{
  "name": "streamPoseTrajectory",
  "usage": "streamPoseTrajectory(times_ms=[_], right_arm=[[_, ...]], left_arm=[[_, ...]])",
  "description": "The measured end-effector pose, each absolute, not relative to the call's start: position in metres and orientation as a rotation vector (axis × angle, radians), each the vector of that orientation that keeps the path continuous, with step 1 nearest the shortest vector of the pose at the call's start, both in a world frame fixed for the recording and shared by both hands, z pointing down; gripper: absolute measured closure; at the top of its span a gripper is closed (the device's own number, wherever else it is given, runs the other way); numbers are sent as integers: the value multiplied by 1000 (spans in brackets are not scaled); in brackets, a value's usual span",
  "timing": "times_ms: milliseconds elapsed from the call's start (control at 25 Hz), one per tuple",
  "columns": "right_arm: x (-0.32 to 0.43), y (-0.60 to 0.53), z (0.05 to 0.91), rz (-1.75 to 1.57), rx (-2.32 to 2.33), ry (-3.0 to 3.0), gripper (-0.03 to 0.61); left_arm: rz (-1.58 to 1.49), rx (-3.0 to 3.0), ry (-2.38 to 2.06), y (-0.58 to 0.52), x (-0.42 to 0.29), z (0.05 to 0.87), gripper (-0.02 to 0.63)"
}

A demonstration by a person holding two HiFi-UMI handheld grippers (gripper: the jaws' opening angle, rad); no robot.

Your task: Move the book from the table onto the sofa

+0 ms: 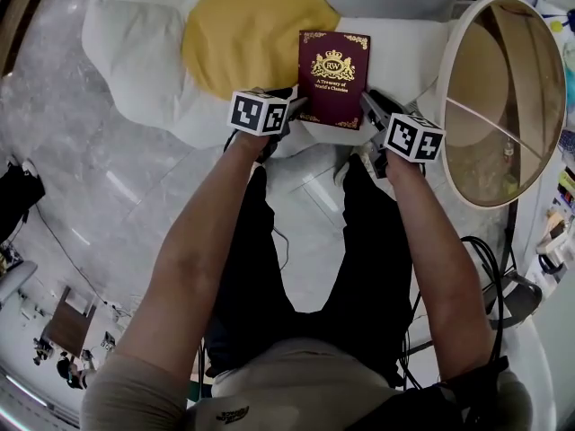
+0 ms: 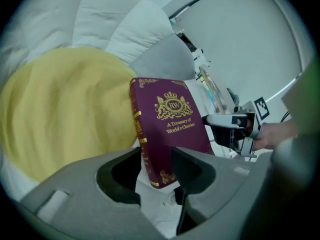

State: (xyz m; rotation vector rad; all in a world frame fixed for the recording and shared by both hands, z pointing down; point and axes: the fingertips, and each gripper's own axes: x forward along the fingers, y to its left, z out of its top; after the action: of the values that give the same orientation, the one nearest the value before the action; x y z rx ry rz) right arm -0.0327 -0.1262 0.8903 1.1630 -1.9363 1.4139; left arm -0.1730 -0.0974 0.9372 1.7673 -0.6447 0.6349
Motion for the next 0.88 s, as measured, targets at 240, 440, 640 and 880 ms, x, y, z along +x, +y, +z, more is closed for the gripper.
streamPoseTrajectory(times_ms=[240,440,640,880], right_arm=[[-34,-110,833,1401,1124,-1951,469],[-37,-92,772,1338,1058,-1999,475],[-44,-63,698,1329,973,-2029,532],[-53,-40,613,1243,893,-2093,554]], left_arm=[[662,1787,-633,-84,-177,872,439],[715,1825,-593,-67,-183,804,439],[686,1861,-549,-44,-182,720,439],[628,1930,-514,-32,-173,621,471]])
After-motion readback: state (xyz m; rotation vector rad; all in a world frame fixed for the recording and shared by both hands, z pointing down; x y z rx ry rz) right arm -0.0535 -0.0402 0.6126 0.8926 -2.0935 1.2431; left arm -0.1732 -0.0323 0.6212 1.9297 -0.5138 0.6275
